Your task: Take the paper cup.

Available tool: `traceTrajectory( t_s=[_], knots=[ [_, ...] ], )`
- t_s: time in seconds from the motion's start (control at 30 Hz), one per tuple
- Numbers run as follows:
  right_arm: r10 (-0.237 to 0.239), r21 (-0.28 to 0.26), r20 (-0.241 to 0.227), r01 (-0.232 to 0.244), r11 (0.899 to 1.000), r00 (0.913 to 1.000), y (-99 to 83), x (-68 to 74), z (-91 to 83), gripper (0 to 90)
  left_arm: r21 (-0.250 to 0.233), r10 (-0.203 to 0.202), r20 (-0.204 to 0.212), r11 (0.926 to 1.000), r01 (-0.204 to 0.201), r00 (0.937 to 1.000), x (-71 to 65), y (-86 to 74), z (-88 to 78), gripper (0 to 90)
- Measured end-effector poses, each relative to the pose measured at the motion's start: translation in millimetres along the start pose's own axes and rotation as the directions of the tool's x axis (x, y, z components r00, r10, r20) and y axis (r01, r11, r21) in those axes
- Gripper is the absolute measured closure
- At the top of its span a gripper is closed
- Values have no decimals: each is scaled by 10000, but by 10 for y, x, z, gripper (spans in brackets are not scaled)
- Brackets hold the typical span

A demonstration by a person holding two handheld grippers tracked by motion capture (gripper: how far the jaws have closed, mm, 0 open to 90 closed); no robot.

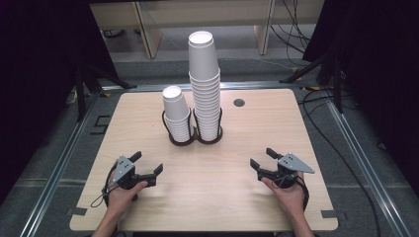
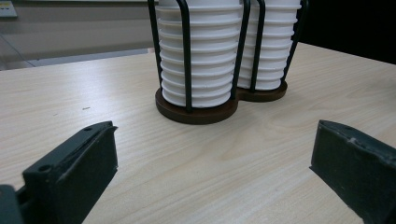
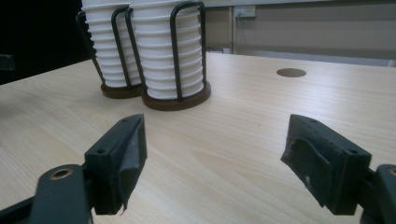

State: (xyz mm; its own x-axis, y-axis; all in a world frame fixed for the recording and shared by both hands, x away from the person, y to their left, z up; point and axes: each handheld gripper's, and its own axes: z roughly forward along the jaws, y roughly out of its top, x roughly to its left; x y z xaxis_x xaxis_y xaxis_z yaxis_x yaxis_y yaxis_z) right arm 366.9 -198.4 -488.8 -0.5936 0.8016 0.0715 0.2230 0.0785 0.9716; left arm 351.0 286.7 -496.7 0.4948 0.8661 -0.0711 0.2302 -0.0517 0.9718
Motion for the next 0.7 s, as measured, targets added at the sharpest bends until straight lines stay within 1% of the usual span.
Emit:
traceTrajectory(
  t_s=[0.07,0.1,0.13,0.17,0.2,0.23,0.27,0.3,0.33,0.37,0.4,0.43,0.47,0.5,0.53,0.57,0.6,0.63,0.67,0.7],
  knots=[
    [40,22,2,-40,10000,10000,1,-2,2,199,-18,-36,-15,10000,36,10000,-1,0,2,0],
    [191,25,-104,-190,9998,9998,2,0,7,190,-3,-75,-3,10000,75,10000,1,2,6,0],
    [55,-25,-74,-56,10000,10000,24,-12,8,182,3,-63,-23,10000,63,10000,4,3,7,0],
    [55,-25,-74,-56,10000,10000,24,-12,8,182,-33,-111,-60,9999,111,9999,7,3,10,0],
    [459,-202,-153,-462,9987,9988,37,13,15,176,-105,-204,-18,9997,204,9998,10,4,14,0],
    [149,-296,-278,-157,9994,9995,99,-5,5,174,-372,-369,156,9986,375,9992,5,21,34,0],
    [147,-429,-233,-157,9990,9996,127,-1,-6,171,-372,-369,156,9986,375,9992,5,21,34,0],
    [134,-494,-272,-147,9987,9995,160,1,-10,170,-517,-416,388,9977,435,9984,-20,84,40,0],
    [134,-494,-272,-147,9987,9995,160,1,-10,170,-517,-416,388,9977,435,9984,-20,84,40,0],
    [5,-520,-234,-17,9986,9997,233,13,-29,169,-699,-453,652,9963,498,9968,-51,188,44,0],
    [-57,-608,-250,42,9981,9997,274,15,-30,168,-699,-453,652,9963,498,9968,-51,188,44,0],
    [95,-604,-310,-114,9981,9995,314,30,-37,170,-683,-286,737,9971,336,9969,-67,254,48,0],
    [95,-604,-310,-114,9981,9995,314,30,-37,170,-761,-181,893,9968,250,9958,-88,321,65,0],
    [-84,-743,-296,62,9972,9995,403,47,-34,171,-892,-119,1138,9958,221,9934,-110,391,91,0],
    [-60,-877,-346,29,9961,9994,447,64,-28,173,-1120,68,1555,9937,108,9878,-158,544,138,0],
    [-70,-918,-374,36,9958,9993,498,80,-25,175,-1157,193,1674,9933,2,9857,-181,622,157,0],
    [-70,-918,-374,36,9958,9993,498,80,-25,175,-1157,193,1674,9933,2,9857,-181,622,157,0],
    [-175,-1172,-357,132,9930,9992,608,104,-8,178,-1188,386,1900,9928,-161,9810,-224,767,210,0],
    [-163,-1253,-438,107,9921,9989,667,119,2,179,-1210,492,2001,9923,-251,9786,-247,831,239,0],
    [-233,-1150,-432,182,9932,9988,732,124,4,180,-1240,578,2114,9918,-319,9757,-269,892,273,0]
  ],
)
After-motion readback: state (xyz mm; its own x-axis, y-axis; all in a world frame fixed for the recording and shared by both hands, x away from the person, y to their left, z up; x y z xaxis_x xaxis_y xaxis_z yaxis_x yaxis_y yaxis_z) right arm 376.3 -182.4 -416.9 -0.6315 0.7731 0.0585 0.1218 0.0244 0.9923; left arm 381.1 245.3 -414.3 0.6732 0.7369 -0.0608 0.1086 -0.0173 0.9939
